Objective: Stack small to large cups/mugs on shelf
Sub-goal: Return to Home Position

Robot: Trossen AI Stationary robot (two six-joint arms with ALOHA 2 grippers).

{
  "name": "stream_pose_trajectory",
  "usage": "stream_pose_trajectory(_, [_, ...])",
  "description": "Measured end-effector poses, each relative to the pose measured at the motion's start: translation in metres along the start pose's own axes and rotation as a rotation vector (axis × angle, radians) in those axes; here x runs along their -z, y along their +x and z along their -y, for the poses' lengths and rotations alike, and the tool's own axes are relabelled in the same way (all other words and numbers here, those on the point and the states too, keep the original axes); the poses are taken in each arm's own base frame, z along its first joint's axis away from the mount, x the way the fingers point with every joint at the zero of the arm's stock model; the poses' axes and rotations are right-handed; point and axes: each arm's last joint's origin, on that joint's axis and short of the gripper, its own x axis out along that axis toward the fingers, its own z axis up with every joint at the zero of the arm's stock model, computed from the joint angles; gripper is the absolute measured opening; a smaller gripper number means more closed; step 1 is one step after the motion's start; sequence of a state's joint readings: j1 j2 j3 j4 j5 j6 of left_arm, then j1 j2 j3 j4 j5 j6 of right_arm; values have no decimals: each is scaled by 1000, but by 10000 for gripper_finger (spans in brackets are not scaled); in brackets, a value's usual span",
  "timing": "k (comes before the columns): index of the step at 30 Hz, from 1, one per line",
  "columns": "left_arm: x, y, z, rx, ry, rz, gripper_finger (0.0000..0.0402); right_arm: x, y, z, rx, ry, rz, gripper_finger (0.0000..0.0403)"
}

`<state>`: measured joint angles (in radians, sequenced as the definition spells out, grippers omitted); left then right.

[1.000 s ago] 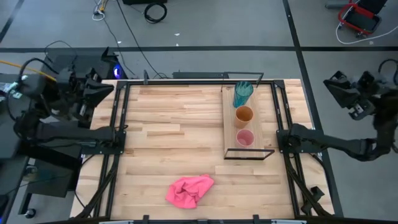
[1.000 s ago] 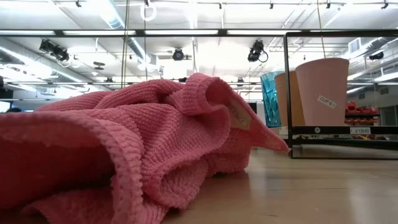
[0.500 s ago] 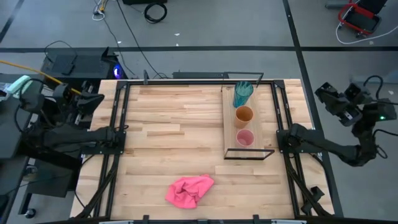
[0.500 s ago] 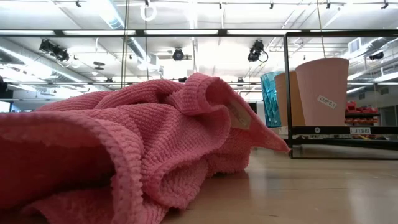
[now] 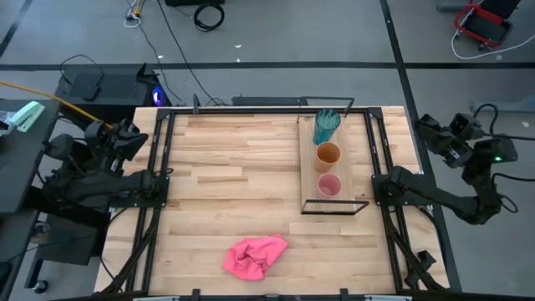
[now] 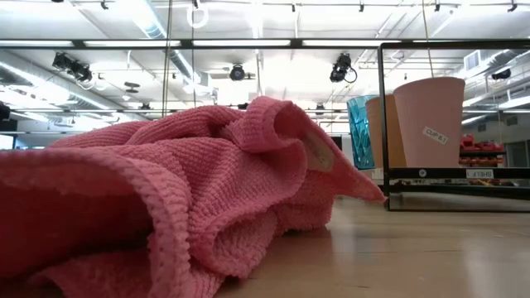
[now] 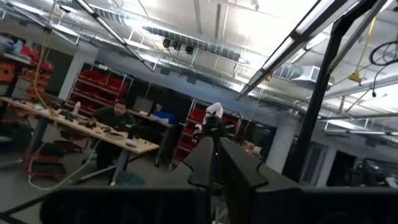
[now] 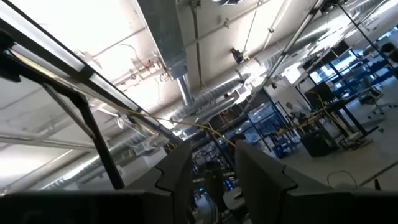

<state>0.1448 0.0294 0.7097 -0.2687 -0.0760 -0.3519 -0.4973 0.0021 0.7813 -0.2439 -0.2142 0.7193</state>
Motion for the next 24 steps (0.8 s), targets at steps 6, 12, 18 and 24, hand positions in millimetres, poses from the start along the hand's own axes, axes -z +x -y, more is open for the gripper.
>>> stream_pose_trajectory(6, [17, 5, -6, 13, -4, 36, 33, 8, 7, 8, -34, 5, 22, 130])
stream_pose_trajectory(12, [28, 11, -10, 15, -12, 40, 40, 18, 14, 19, -79, 10, 34, 130])
stream_pose_trajectory(18, [48, 19, -16, 22, -14, 58, 33, 36, 21, 34, -141, 6, 42, 130])
stream_pose_trajectory(24, [74, 25, -25, 26, -37, 66, 32, 56, 26, 54, -113, 21, 4, 130])
